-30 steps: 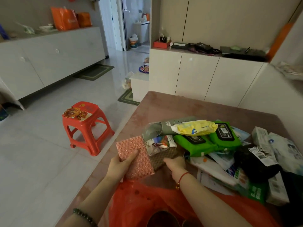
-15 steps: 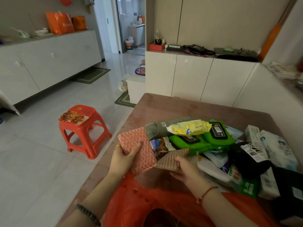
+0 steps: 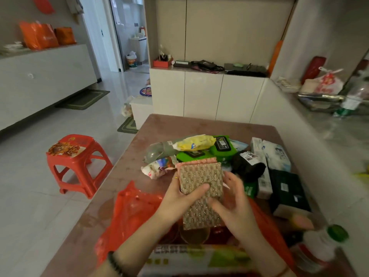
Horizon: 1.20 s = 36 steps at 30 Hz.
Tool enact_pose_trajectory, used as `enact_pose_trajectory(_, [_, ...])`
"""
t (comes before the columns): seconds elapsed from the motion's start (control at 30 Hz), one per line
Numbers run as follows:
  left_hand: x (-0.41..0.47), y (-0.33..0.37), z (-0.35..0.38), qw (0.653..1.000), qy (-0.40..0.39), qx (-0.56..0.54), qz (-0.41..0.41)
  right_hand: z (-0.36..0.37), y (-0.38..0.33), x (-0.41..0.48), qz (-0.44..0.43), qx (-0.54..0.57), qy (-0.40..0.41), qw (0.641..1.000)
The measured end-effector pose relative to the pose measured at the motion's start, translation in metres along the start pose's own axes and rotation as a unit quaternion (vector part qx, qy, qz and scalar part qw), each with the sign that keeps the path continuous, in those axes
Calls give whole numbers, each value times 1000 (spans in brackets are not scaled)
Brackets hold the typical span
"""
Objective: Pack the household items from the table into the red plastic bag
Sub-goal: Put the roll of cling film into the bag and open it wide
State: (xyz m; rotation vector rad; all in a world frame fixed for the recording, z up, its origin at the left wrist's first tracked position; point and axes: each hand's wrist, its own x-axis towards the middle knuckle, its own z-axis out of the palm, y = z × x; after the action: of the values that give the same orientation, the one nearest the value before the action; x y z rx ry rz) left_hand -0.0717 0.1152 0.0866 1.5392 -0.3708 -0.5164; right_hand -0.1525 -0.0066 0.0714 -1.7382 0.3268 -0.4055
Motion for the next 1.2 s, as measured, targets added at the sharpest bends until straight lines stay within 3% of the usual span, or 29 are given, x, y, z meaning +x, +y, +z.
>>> enact_pose_trajectory(0.1, [-19,-13,6,999,-33,42,-3,-14,3,-18,17,12,-68,997])
enact_pose_trajectory(0.17, [-30,-21,1,995,-39,84,25,-24,9,-27,-64,-69,-4,996])
enact_pose_trajectory(0.23, [-37,-25,-13,987,9,147,61,-30,15,-34,-157,-167,51,972])
enact_pose_trajectory(0.3, [-39,-30,-34,955,70,266,112,-23,20,-39,-219,-262,5,940])
enact_pose_trajectory(0.37, [-38,-36,-55,900,98,402,133,-7,28,-43,-269,-386,-57,881])
enact_pose_trajectory(0.5, [-34,-48,-86,827,96,551,54,22,45,-43,-259,-486,-188,813])
enact_pose_trajectory(0.57, [-33,-51,-98,793,110,599,1,16,39,-43,-176,-459,-264,830])
enact_pose_trajectory(0.6, [-32,-53,-104,778,118,616,-36,8,37,-42,-159,-444,-255,844])
enact_pose_trajectory(0.63, [-33,-54,-109,772,120,620,-76,-1,36,-40,-172,-436,-194,862])
enact_pose_trajectory(0.67, [-33,-55,-115,783,116,599,-118,-12,38,-36,-194,-466,-110,857])
enact_pose_trajectory(0.73, [-35,-56,-124,828,94,521,-187,-41,38,-27,-117,-561,-15,819])
enact_pose_trajectory(0.83, [-35,-50,-127,821,39,529,-212,-72,44,-19,98,-573,-84,809])
enact_pose_trajectory(0.9, [-28,-39,-124,827,31,536,-168,-80,40,-11,98,-483,-42,869])
enact_pose_trajectory(1.0, [-13,-10,-112,881,31,461,-100,-82,22,17,89,-373,28,923])
enact_pose_trajectory(1.1, [1,31,-102,944,85,312,-64,-80,-6,44,144,-208,63,965])
enact_pose_trajectory(1.2, [16,68,-107,974,139,174,-36,-88,-30,66,159,-43,129,978])
